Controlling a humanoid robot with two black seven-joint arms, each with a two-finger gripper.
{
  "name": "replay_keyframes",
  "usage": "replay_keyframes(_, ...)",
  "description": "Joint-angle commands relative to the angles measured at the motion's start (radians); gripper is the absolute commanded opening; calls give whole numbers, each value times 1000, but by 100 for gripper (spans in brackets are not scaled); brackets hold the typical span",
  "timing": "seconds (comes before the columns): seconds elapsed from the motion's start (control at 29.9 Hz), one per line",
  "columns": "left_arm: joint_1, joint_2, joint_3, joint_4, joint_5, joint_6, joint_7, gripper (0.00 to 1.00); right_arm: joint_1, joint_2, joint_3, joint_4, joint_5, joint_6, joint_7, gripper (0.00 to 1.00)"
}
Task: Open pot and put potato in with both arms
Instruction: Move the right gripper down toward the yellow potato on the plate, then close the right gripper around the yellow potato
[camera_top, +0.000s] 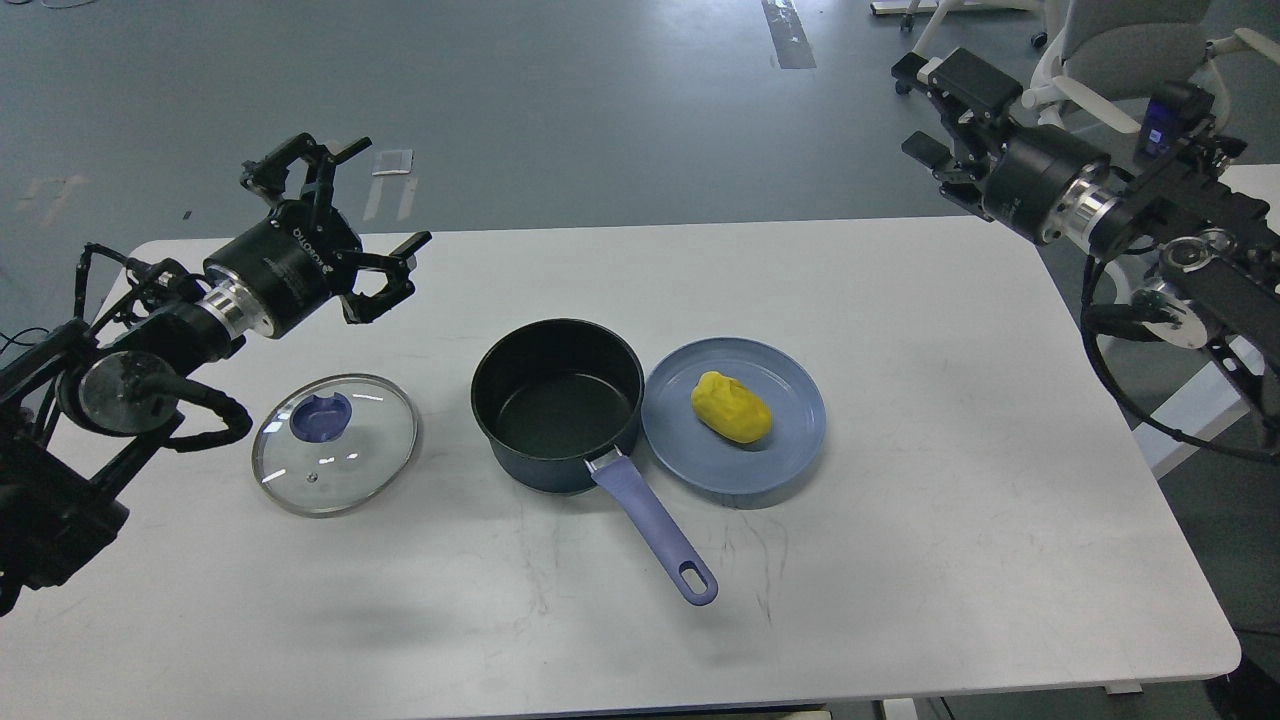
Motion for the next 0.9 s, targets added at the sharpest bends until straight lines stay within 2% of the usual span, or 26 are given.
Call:
replay_keyframes(0.0,0,-3,1,0,29,2,-2,98,-2,-16,-109,8,-213,-88,73,98)
replay_keyframes(0.13,0,-8,1,0,55,4,-2,98,-3,-14,-235,17,-286,-164,124,98)
replay_keyframes(0.27,2,-3,6,0,67,2,-2,98,3,-11,-342,-4,-476,-282,177,93)
replay_keyframes(0.33,2,-2,4,0,76,2,-2,98,5,-2,-373,-24,-536,-316,177,93)
replay_keyframes(0.67,15,3,1,-2,78,4,-2,98,49,52,-485,-33,-558,-317,177,92)
replay_keyframes(0.87,17,5,1,0,78,2,-2,98,77,118,-583,-110,-572,-317,177,90)
